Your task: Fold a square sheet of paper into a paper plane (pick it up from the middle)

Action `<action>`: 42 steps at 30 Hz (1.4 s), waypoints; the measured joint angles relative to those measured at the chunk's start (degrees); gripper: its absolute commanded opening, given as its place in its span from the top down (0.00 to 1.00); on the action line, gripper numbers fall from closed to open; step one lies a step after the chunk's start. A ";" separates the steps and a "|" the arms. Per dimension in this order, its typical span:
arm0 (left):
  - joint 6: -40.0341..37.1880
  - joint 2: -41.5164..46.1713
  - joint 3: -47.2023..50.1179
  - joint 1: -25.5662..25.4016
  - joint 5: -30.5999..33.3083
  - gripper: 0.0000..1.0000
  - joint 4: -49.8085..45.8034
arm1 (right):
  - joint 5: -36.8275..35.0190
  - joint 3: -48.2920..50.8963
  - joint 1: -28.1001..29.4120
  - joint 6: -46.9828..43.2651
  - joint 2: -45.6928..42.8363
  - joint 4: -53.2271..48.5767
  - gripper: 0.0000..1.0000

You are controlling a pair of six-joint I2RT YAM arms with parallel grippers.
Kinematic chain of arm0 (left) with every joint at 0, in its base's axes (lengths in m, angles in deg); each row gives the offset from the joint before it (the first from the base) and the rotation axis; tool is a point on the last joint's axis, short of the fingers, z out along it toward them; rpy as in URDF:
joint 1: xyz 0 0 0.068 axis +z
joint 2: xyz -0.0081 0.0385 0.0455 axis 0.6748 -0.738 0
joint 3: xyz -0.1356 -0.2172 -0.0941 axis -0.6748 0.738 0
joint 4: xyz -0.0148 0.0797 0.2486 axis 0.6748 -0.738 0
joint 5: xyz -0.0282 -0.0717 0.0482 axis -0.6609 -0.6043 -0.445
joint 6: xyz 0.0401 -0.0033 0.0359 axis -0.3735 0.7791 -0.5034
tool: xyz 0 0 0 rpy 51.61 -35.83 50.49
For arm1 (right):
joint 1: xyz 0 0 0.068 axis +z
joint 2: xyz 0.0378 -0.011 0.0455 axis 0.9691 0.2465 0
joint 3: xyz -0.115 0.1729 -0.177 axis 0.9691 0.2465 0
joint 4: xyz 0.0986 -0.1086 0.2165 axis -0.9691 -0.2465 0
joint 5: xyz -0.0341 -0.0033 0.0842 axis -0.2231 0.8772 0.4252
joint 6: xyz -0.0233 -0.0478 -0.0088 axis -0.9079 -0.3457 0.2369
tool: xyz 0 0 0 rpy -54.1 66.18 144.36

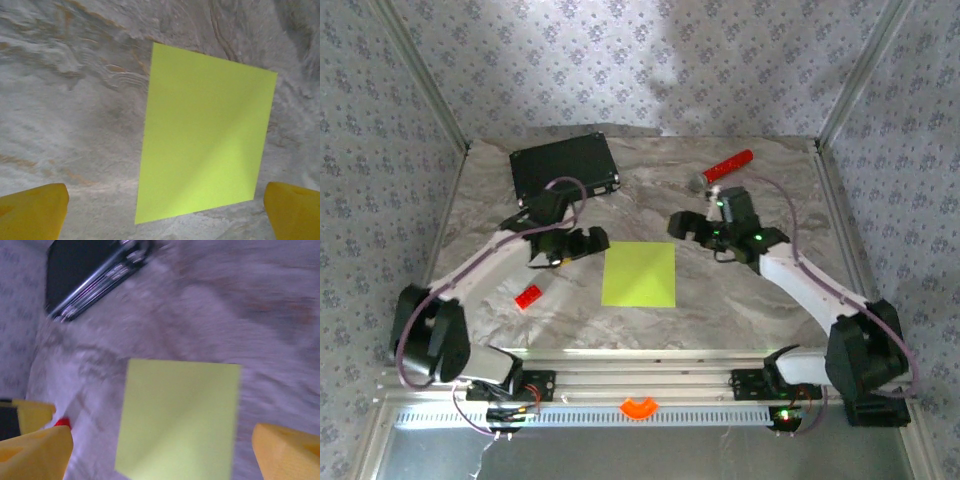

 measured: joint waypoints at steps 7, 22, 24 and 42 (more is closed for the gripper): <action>1.11 -18.23 -15.43 -12.48 7.21 0.00 -6.40 | 1.70 14.34 -9.88 3.78 -6.23 -2.89 0.04; 5.05 -32.98 -28.15 -18.45 13.07 0.00 -15.47 | 5.60 18.38 -10.91 4.22 -13.40 -3.28 0.01; 5.86 -33.55 -28.83 -18.47 13.46 0.00 -15.61 | 5.95 18.38 -10.88 4.24 -13.03 -3.30 0.01; 7.96 -39.30 -34.36 -20.26 13.90 0.00 -15.76 | 5.92 18.32 -10.88 4.22 -10.32 -5.38 0.01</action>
